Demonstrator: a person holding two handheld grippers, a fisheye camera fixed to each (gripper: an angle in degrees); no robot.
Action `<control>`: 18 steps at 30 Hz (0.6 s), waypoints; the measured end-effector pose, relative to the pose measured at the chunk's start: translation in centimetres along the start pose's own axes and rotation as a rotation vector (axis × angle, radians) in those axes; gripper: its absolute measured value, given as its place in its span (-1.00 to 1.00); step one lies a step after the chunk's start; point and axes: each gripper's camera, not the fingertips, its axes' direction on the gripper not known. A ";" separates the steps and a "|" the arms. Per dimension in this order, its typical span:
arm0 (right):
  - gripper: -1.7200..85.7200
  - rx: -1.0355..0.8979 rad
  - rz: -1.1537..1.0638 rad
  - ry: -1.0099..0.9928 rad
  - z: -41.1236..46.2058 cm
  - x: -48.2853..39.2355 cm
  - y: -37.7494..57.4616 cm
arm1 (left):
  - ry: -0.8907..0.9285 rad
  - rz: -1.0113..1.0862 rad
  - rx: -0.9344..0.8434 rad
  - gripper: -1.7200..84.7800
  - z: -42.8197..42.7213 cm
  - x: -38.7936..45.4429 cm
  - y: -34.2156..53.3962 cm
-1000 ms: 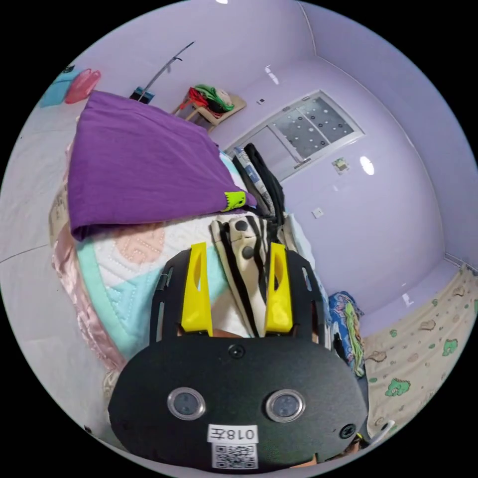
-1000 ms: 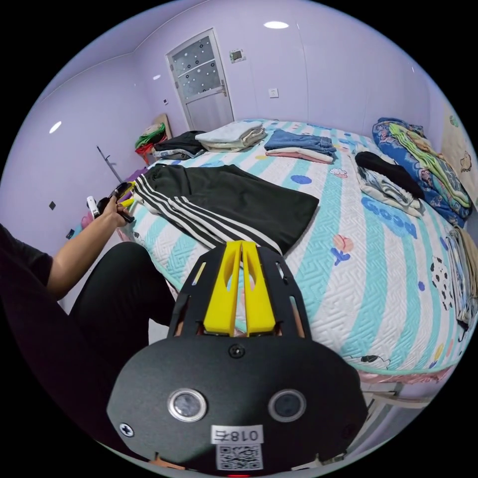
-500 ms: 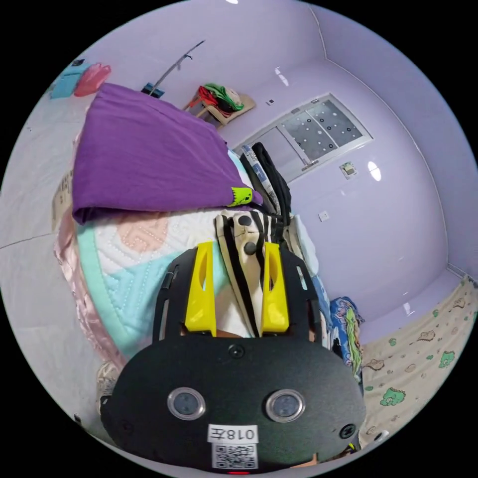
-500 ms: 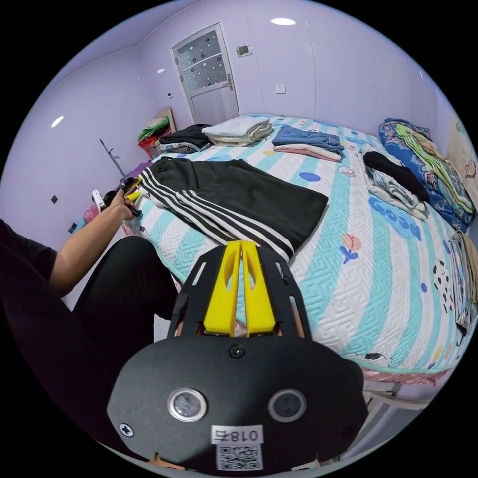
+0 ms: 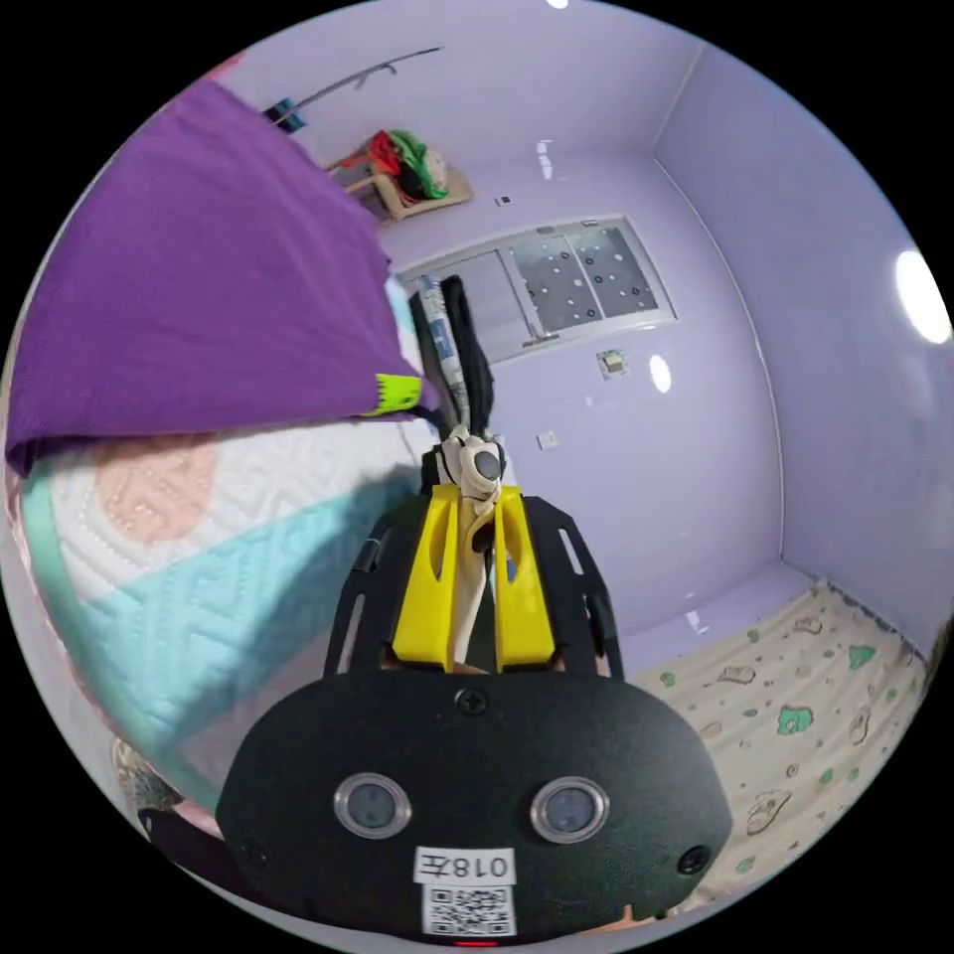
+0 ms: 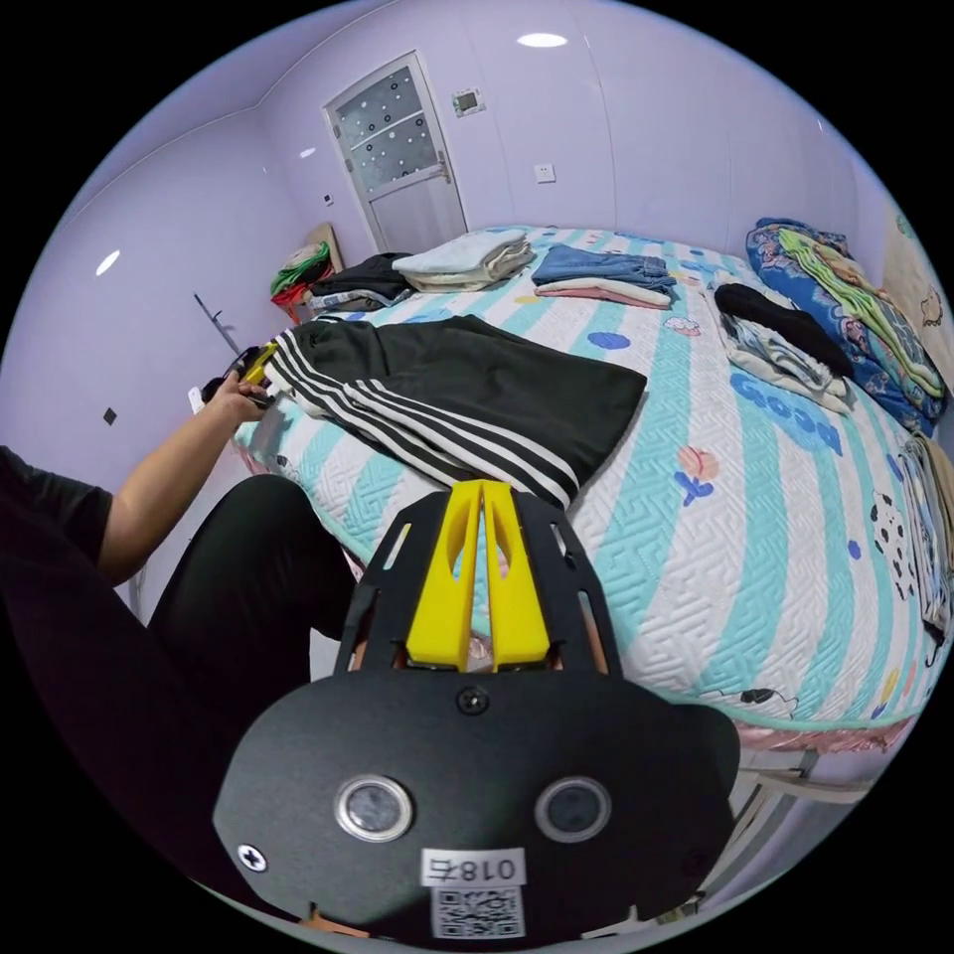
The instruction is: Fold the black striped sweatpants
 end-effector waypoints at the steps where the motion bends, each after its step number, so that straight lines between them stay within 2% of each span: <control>1: -0.96 0.002 0.000 -0.001 0.1 0.0 0.2 | 0.010 0.021 -0.007 -0.83 0.3 1.2 0.1; 4: -0.96 0.028 0.011 0.001 -0.2 0.3 0.8 | 0.055 0.160 -0.072 -0.83 2.8 8.5 1.0; 7: -0.97 0.062 0.049 0.011 -0.8 1.4 2.0 | 0.125 0.403 -0.192 -0.83 6.3 18.4 4.6; 9: -0.97 0.079 0.093 0.013 -1.1 2.4 2.9 | 0.193 0.621 -0.300 -0.82 8.9 26.4 10.3; 12: -0.97 0.107 0.174 0.026 -1.8 4.5 4.6 | 0.259 0.856 -0.446 -0.82 11.4 33.6 20.4; 16: -0.97 0.162 0.266 0.022 -2.6 6.6 6.1 | 0.246 1.040 -0.671 -0.82 14.8 35.8 34.3; 18: -0.97 0.184 0.295 0.010 -2.9 7.1 6.3 | 0.132 1.137 -0.859 -0.82 17.6 34.0 42.3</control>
